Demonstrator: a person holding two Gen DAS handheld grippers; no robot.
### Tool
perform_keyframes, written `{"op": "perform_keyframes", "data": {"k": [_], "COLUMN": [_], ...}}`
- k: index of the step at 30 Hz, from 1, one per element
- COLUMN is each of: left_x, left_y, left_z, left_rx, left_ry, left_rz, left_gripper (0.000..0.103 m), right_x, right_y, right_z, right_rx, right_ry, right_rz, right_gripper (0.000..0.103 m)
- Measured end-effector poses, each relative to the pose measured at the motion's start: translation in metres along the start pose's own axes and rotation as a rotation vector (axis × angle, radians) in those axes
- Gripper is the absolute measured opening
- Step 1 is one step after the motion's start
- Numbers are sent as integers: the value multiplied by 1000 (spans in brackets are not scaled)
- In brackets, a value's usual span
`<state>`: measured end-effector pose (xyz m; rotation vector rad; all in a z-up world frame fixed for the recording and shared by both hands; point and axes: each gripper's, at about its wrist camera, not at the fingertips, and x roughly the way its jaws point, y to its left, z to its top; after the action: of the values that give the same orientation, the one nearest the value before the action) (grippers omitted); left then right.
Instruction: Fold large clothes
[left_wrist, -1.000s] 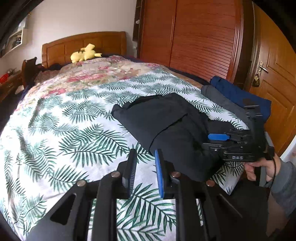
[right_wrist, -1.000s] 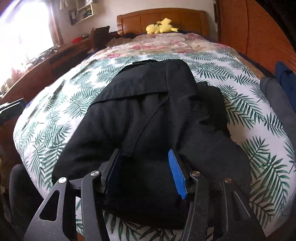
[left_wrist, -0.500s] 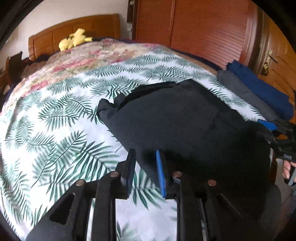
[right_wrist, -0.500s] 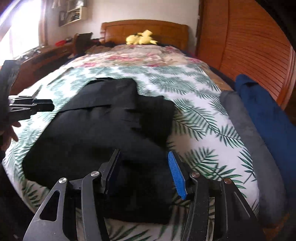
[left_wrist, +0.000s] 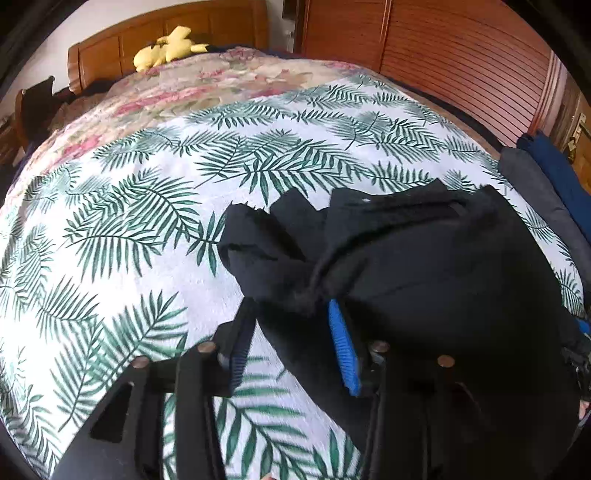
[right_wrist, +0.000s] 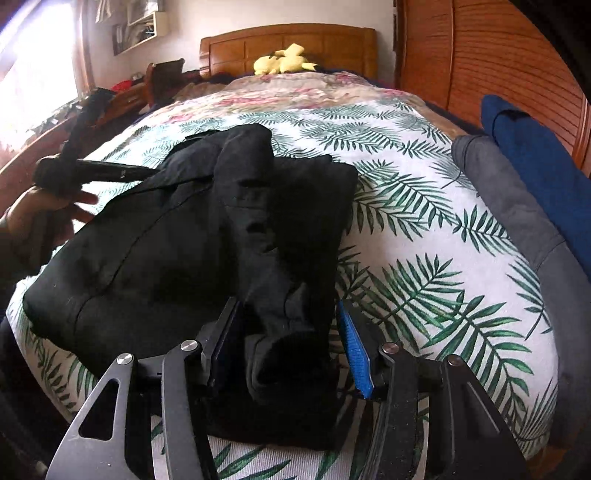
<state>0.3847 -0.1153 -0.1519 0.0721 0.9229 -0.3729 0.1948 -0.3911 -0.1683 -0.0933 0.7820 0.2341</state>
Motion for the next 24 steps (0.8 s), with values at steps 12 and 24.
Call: {"op": "perform_keyframes", "data": {"k": [12,24], "left_x": [31,-4], "left_y": [32,50], "left_z": [12,35], "left_rx": [-72,-129], "left_ry": [48,-65], "left_rz": [-33,-107], "left_gripper": [103,103], "right_x": [-14,-45], "right_y": [-7,-16], "right_z": [-14,-31], "right_rx": [71,149], "right_ry": [8,-9], "right_rz": [-9,-29], "right_gripper": [67,70]}}
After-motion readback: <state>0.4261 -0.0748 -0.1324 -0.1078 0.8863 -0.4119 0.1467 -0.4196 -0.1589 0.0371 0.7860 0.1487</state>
